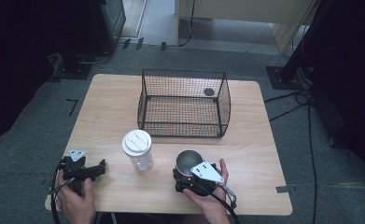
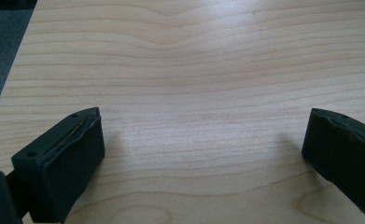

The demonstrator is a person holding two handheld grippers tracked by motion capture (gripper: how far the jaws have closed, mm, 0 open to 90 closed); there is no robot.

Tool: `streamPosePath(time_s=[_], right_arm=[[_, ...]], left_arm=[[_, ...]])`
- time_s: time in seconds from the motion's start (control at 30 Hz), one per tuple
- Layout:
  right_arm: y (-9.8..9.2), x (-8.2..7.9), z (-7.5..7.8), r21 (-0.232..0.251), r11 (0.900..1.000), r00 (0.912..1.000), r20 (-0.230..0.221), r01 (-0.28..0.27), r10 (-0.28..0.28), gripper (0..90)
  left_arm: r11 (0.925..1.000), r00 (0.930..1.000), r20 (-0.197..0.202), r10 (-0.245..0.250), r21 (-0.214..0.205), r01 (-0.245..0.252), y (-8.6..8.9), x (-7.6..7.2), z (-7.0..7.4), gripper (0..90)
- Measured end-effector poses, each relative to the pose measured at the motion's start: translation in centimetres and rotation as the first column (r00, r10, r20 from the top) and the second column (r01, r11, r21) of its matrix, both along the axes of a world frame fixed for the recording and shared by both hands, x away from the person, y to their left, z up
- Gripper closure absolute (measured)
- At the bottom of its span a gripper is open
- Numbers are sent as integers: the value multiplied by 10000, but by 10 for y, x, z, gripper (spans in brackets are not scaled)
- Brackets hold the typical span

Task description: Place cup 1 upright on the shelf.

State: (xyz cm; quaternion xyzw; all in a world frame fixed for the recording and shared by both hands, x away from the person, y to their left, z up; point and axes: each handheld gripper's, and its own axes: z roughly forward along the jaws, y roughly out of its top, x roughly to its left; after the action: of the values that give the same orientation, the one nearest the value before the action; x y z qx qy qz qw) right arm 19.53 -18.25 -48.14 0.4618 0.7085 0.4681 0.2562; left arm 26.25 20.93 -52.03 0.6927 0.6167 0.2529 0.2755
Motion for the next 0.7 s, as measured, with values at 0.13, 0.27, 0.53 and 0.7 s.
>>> streamPosePath(time_s=[0.13, 0.27, 0.53, 0.7], right_arm=[[0, 1, 2, 55, 10000, 10000, 25, -42, 42, 77], [-1, 2, 9, 253, 9997, 9998, 196, 6, -11, 77], [-3, 8, 26, 320, 9995, 9986, 521, 18, -34, 77], [-4, 12, 35, 368, 9993, 9976, 690, 81, -106, 77]], left_arm=[[10000, 10000, 0, 0, 2, 0, 0, 0, 0, 0], [10000, 10000, 0, 0, 2, 0, 0, 0, 0, 0], [10000, 10000, 6, 6, -7, -6, 0, 0, 0, 0], [10000, 10000, 8, 10, -6, -10, 0, 0, 0, 0]])
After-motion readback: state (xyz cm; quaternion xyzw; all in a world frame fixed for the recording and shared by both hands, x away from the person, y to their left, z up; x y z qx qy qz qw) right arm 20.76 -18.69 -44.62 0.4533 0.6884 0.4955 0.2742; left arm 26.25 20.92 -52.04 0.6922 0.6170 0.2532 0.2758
